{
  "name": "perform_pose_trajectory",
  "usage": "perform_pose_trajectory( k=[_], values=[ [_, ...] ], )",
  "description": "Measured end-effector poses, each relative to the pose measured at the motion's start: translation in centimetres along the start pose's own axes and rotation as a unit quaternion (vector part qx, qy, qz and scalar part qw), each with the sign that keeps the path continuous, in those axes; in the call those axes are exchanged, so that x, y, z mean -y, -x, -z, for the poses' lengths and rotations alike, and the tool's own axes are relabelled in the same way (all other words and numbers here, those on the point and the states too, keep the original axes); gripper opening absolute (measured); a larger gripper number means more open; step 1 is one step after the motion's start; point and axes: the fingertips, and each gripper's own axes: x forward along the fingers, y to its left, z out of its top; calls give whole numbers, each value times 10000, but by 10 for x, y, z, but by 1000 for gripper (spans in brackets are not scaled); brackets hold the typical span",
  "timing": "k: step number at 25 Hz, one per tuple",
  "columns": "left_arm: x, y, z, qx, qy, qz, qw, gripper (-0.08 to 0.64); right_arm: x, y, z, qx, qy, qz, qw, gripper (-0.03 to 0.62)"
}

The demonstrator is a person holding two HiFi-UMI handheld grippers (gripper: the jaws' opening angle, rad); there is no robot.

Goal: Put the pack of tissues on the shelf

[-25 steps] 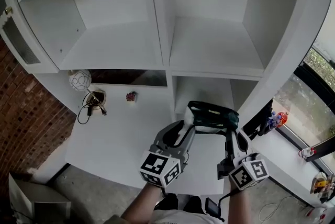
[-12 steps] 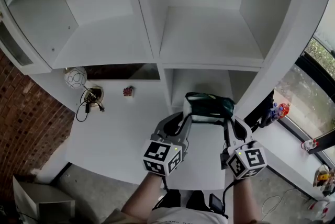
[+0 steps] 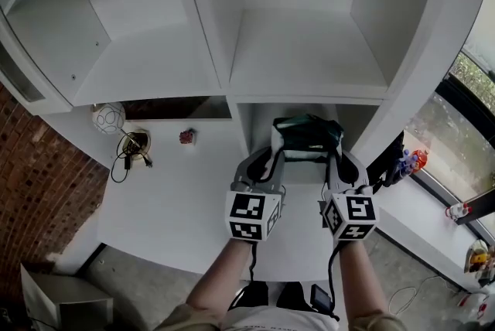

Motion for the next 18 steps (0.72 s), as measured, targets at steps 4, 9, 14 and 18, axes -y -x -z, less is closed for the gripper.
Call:
perform_pose_trajectory(
  k=[4, 9, 14, 18],
  values=[
    [-7, -11, 0, -4, -170, -175, 9997, 75, 2, -16, 4, -8, 110, 220, 9997, 3],
    [-10, -23, 3, -77, -118, -335, 9993, 74, 7, -30, 9, -42, 175, 486, 9987, 3],
    [-15, -32, 8, -130, -214, -432, 9988, 74, 11, -40, 13, -25, 237, 577, 9981, 3],
    [-17, -37, 11, -102, -340, -536, 9979, 74, 12, -44, 18, -5, 281, 656, 9975, 3]
  ],
)
